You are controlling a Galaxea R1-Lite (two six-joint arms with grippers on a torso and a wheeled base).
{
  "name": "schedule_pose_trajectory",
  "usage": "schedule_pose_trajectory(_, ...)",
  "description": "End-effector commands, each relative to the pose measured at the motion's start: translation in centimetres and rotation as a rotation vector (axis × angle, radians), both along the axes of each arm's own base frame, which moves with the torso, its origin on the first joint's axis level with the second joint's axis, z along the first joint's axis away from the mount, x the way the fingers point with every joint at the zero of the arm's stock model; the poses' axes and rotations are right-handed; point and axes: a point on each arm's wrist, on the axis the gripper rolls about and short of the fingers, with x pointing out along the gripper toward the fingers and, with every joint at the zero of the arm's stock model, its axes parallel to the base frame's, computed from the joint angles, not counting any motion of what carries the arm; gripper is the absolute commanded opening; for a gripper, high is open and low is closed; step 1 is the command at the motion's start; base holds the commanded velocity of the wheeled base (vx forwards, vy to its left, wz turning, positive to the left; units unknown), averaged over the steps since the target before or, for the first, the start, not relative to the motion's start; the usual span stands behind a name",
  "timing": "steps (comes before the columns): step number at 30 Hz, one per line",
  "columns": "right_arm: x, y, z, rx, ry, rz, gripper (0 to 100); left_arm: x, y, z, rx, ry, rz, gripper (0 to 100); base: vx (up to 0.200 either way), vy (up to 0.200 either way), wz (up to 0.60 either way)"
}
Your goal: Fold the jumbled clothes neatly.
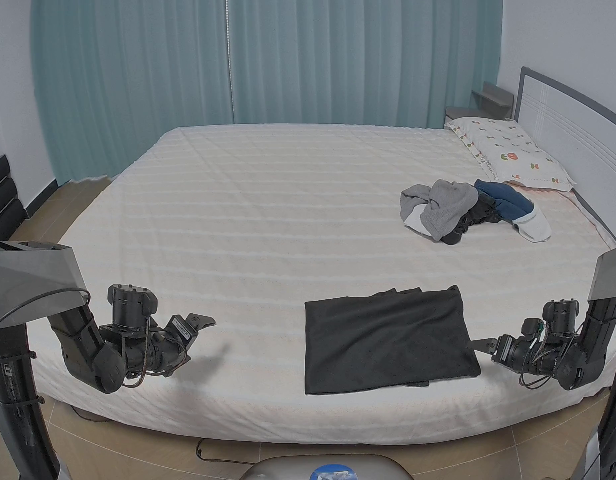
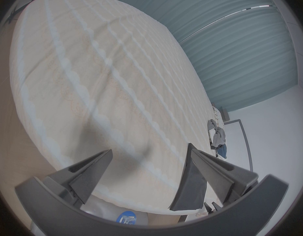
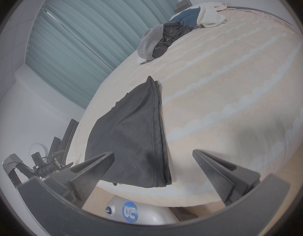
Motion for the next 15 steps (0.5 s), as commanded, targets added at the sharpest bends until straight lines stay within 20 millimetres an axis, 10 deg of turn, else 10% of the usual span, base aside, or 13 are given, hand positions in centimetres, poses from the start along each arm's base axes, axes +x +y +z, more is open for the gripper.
schedule_pose_trajectory(1,0.0,0.0,-1.0,0.004,0.025,0.002,100,0.0,0.0,0.0,0.000,0.001,-0.001,100,0.000,0.000,0.00)
schedule_pose_trajectory(10,0.3,0.2,-2.0,0.005,0.017,0.002,100,0.0,0.0,0.0,0.000,0.001,-0.001,100,0.000,0.000,0.00)
schedule_pose_trajectory(11,0.3,0.2,-2.1,0.005,0.019,0.002,0,0.0,0.0,0.0,0.000,0.001,-0.001,100,0.000,0.000,0.00)
schedule_pose_trajectory(15,0.3,0.3,-2.5,0.002,0.031,0.001,0,0.0,0.0,0.0,0.000,0.001,0.001,100,0.000,0.000,0.00)
